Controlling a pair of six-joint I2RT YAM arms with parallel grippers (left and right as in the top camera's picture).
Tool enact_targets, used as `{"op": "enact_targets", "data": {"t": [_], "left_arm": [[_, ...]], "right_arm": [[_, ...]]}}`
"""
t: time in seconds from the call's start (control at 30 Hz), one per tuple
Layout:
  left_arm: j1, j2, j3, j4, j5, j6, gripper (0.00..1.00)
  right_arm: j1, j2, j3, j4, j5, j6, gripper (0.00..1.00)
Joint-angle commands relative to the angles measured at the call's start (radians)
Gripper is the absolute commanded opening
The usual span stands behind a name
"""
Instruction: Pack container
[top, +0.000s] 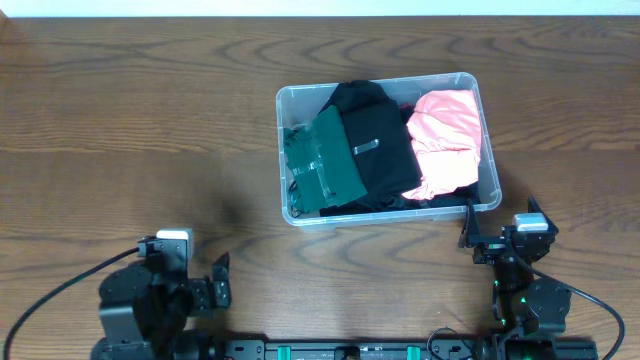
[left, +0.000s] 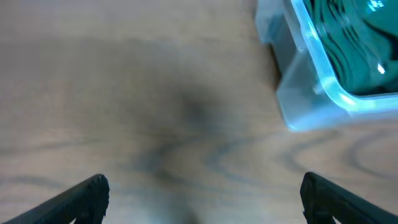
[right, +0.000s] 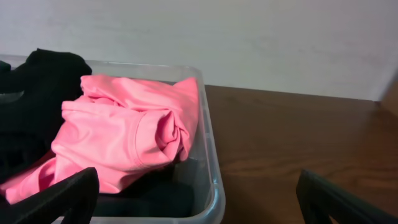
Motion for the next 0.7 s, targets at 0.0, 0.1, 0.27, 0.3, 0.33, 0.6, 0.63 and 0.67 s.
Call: {"op": "enact_targets", "data": {"t": [0.0,0.1,0.27,0.3,0.33,0.6,0.63,0.67], "left_arm": [[0.007,-0.108,-0.123,0.093,-0.035,-0.008,0.98],[0.007,-0.186,-0.221,0.178,-0.035,-0.008,0.98],[0.007,-0.280,-0.357,0.351,-0.047,-0.008,0.98],[0.007,-0.291,-0.380,0.394,-0.053,-0.008,0.98],[0.007,-0.303,-0.408,0.444,-0.055,-0.008,0.98],[0.007,-0.306,-0.603,0.838,-0.061,-0.008,0.98],[0.007,-0.306,-0.631,0.889,-0.061,-0.008,0.98],[0.007,-0.306,-0.658,0.929,-0.061,-0.009,0.98]], "right_arm": [[0.011,-0.004,-0.002,-0.005,-0.005,-0.012,0.99],[0.011,-0.004,-0.002,-0.005,-0.005,-0.012,0.99],[0.011,-0.004,-0.002,-0.005,-0.005,-0.012,0.99],[0.011,-0.004,-0.002,-0.005,-0.005,-0.012,0.99],[0.011,-0.004,-0.002,-0.005,-0.005,-0.012,0.99],[0.011,-0.004,-0.002,-0.004,-0.005,-0.012,0.99],[0.011,-0.004,-0.002,-0.005,-0.005,-0.012,0.99],[0.011,-0.004,-0.002,-0.005,-0.005,-0.012,0.99]]}}
